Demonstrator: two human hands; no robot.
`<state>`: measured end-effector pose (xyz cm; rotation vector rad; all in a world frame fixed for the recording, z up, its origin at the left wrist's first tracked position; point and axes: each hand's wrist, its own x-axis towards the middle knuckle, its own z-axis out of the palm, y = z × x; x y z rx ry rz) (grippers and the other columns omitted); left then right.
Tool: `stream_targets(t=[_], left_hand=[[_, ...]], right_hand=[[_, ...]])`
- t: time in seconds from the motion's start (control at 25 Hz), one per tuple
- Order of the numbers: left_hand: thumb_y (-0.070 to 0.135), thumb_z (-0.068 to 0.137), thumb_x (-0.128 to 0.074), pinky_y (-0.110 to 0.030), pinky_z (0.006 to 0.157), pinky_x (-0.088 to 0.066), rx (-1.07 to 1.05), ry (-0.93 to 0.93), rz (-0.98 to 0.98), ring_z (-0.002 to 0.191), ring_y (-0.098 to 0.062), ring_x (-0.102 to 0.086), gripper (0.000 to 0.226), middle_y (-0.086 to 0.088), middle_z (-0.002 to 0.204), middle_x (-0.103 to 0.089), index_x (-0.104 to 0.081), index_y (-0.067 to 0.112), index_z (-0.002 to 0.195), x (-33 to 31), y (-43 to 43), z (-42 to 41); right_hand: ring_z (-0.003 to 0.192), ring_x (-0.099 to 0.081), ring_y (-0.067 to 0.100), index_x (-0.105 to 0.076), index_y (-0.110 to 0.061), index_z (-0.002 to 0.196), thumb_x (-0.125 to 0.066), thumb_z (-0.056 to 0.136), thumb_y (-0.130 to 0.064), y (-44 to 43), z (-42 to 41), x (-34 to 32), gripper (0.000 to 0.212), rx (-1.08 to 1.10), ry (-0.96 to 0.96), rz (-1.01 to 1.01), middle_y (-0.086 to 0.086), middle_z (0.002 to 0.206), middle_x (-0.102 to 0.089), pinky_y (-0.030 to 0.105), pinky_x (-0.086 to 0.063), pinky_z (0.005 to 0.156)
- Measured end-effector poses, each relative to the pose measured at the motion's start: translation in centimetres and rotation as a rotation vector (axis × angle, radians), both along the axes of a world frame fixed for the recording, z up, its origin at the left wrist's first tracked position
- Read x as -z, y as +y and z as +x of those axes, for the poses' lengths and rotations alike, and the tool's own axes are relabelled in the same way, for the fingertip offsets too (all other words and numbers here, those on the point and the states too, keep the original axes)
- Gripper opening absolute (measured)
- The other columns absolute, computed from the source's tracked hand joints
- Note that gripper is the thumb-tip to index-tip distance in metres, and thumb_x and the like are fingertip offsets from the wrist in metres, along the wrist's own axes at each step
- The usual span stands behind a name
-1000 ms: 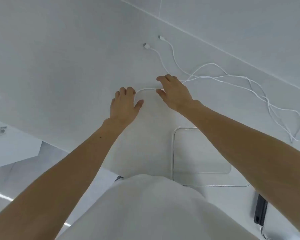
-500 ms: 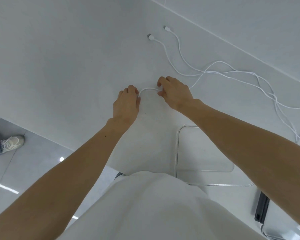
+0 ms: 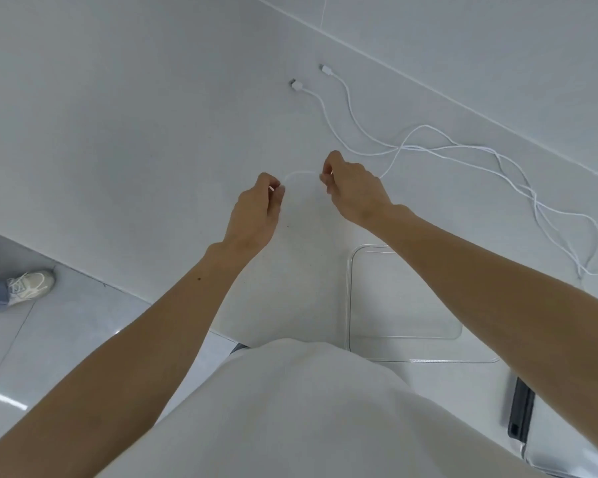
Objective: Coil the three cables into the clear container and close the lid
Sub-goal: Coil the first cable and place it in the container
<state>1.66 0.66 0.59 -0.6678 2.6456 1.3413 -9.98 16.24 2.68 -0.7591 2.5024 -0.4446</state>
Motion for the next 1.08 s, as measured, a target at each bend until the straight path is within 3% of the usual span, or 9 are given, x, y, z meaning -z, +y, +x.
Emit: stream_targets(t=[0.2,0.4,0.64,0.8,1.08], left_hand=[[0.031,0.104,-0.037,-0.017,0.045,-0.029,-0.007,0.116,0.125,0.042,-0.008,-0.033,0.035,0.005,0.053,-0.038,-0.056,0.010,0.084,-3.3,1.1,0.8],[0.034,0.104,-0.039,-0.024,0.049,-0.029,0.034,0.175,0.307,0.051,-0.014,-0.031,0.039,-0.003,0.058,-0.036,-0.054,0.012,0.075,-7.6,2.7,1.6],[0.031,0.104,-0.040,-0.024,0.048,-0.020,0.162,0.190,0.664,0.049,-0.013,-0.022,0.040,0.002,0.056,-0.030,-0.048,0.012,0.070,-13.2,4.2,2.8],[0.031,0.105,-0.036,-0.027,0.050,-0.017,0.279,0.197,0.788,0.053,-0.017,-0.016,0.039,-0.004,0.063,-0.018,-0.043,0.014,0.071,-15.8,5.0,3.0],[0.028,0.106,-0.032,-0.019,0.044,-0.016,0.343,0.204,1.086,0.044,-0.004,-0.022,0.036,0.012,0.051,-0.030,-0.052,0.016,0.079,-19.0,8.1,3.0]], right_hand=[[0.079,-0.060,0.031,-0.050,-0.011,0.106,-0.039,0.103,-0.022,1.4,0.5,-4.2,0.016,0.121,0.106,-0.155,0.007,0.091,-0.067,0.040,-0.049,0.071],[0.077,-0.063,0.030,-0.056,-0.011,0.102,-0.047,0.101,-0.022,3.4,1.7,-8.3,0.015,0.225,0.256,-0.335,0.003,0.083,-0.068,0.044,-0.054,0.068],[0.076,-0.066,0.023,-0.059,-0.012,0.095,-0.052,0.097,-0.024,5.6,4.2,-13.7,0.014,0.355,0.398,-0.524,-0.005,0.077,-0.064,0.045,-0.055,0.071],[0.076,-0.066,0.017,-0.062,-0.010,0.093,-0.054,0.096,-0.023,7.2,5.0,-16.4,0.016,0.457,0.461,-0.558,-0.007,0.077,-0.065,0.041,-0.055,0.074],[0.059,-0.052,-0.004,-0.064,-0.011,0.091,-0.059,0.094,-0.031,11.7,5.7,-17.6,0.022,0.544,0.482,-0.537,-0.017,0.067,-0.055,0.023,-0.042,0.062]])
